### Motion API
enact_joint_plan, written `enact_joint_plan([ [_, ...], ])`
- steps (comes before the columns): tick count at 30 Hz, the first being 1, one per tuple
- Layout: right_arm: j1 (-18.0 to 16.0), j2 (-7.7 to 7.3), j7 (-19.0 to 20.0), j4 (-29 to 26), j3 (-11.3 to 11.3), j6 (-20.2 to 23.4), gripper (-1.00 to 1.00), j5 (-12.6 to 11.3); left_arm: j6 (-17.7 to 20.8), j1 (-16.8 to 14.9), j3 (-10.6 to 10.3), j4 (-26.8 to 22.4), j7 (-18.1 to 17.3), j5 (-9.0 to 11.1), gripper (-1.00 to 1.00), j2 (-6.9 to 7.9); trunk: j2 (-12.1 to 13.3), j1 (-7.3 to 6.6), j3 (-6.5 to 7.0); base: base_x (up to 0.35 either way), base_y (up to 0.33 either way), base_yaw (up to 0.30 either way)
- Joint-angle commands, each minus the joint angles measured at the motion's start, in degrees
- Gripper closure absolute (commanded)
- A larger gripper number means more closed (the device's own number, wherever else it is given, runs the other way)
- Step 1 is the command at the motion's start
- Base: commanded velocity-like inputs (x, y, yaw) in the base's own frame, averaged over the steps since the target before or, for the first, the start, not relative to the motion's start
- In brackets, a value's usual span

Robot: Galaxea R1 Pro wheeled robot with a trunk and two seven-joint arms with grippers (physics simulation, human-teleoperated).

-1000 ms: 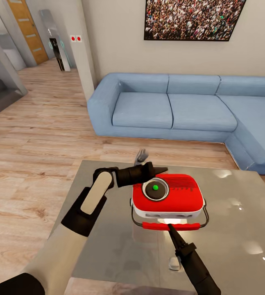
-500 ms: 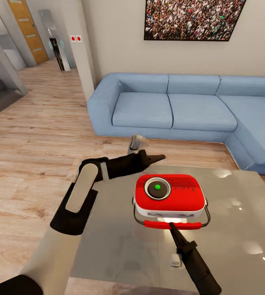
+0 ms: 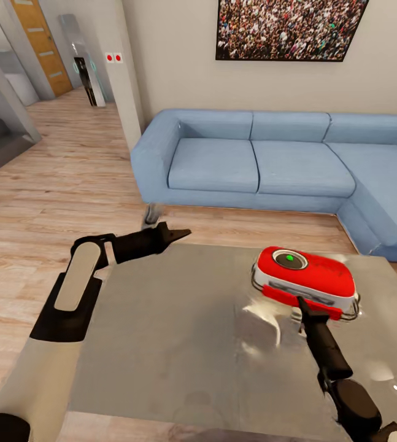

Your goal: Turn on the radio receiver that's on the table in the living room.

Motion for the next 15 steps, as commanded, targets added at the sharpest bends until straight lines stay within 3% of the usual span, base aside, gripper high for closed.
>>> enact_joint_plan([
  [1,-1.7,1.31,3.4,-0.1,-2.6,-0.6,1.00,-0.1,0.0,0.0,0.0,0.2,0.2,0.0,1.00,0.87,0.0,0.00,0.00,0.000,0.000,0.000],
  [2,-3.6,2.51,7.3,-0.1,-5.5,-1.0,1.00,-0.6,0.1,0.0,0.0,0.3,0.3,0.0,1.00,1.71,0.0,0.00,0.00,0.000,0.000,0.000],
  [5,-7.8,4.26,16.1,-0.1,-11.0,-1.3,1.00,-1.7,0.1,0.0,-0.2,0.6,0.4,0.0,1.00,3.20,0.0,0.00,0.00,0.000,0.000,0.000],
  [7,-13.6,5.52,27.4,-0.1,-18.3,-1.0,1.00,-3.5,0.1,0.0,-0.4,1.6,0.5,0.0,1.00,4.28,0.0,0.00,0.00,0.000,0.000,0.000],
  [8,-15.1,5.68,30.2,-0.1,-20.0,-1.0,1.00,-4.0,0.1,0.0,-0.4,2.0,0.5,0.0,1.00,4.42,0.0,0.00,0.00,0.000,0.000,0.000],
  [12,-18.4,5.83,36.2,-0.1,-23.6,-0.2,1.00,-5.1,0.1,0.0,-0.5,2.9,0.6,-0.6,1.00,4.58,0.0,0.00,0.00,0.000,0.000,0.000],
  [15,-20.0,5.81,38.5,-0.1,-24.8,1.8,1.00,-5.3,0.1,0.0,-0.6,3.2,0.6,-1.4,1.00,4.61,0.0,0.00,0.00,0.000,0.000,0.000],
])
